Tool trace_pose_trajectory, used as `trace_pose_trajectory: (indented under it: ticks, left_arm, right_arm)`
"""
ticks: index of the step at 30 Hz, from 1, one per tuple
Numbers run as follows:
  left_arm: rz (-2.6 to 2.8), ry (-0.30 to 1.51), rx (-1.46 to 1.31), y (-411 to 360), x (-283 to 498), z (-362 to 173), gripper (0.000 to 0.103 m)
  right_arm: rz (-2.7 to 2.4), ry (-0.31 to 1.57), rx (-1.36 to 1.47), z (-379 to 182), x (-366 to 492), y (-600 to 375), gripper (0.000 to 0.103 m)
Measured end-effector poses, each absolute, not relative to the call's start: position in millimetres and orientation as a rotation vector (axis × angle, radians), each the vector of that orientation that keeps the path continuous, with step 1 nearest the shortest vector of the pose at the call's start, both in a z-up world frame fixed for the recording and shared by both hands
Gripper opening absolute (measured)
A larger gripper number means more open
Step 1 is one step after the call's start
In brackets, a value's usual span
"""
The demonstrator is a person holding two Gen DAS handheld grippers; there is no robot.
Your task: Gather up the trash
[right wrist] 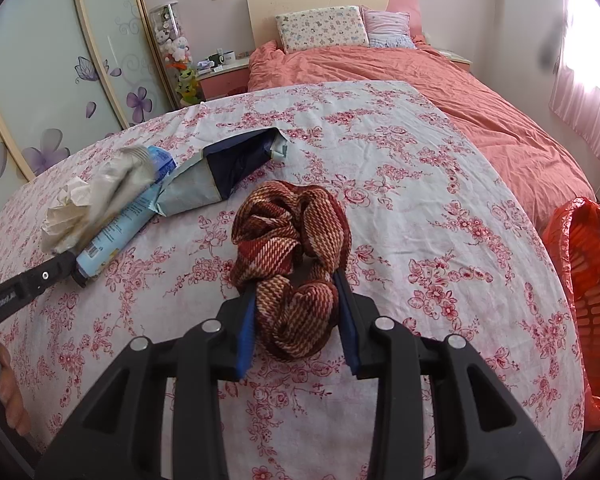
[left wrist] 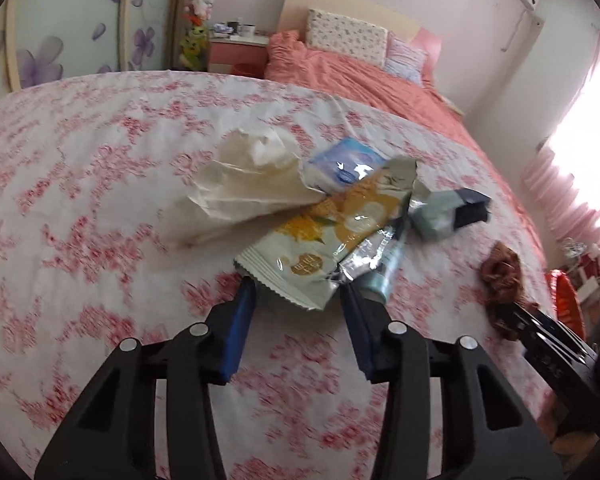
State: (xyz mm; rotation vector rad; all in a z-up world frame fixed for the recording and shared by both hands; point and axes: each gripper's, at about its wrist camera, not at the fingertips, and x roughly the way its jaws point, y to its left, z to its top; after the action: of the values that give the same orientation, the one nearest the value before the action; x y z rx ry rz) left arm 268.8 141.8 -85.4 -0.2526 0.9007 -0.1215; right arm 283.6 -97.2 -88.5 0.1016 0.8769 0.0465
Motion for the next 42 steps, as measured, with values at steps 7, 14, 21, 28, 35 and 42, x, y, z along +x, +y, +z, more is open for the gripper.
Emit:
trace_pose_trajectory:
  ticks: [7,14,21,28,35,42]
  left_arm:
    - [-0.092,0.873,-0.195,131,258,-80,0.05]
    - [-0.019,0.843,-0.095,118,270,-75,0.054]
    - [-0.024,0.824,-0.033,105,281,-77,0.04]
    - [-0.073,0.819,-0.048,102,273,-74,0.033]
    - [0.031,0.864,-0.136,139,245,-79,0.033]
    - [0.058,0.905,-0.227,156,215,-82,0.049]
  right_arm:
    - [0.047,0.877,0.103,-89,283,-97,0.035]
    - [0.047,0.877,0.103,-89,284,-97,0.035]
    - [0.049,0.878,0.106,-89,283,-97,0.036]
    - [0.052,0.878,0.11,-90,283,-97,0.036]
    - [0.059,0.879,0.121,-92,283,-97,0.036]
    - [0.049,0.881,0.097,-90,281,-98,0.036]
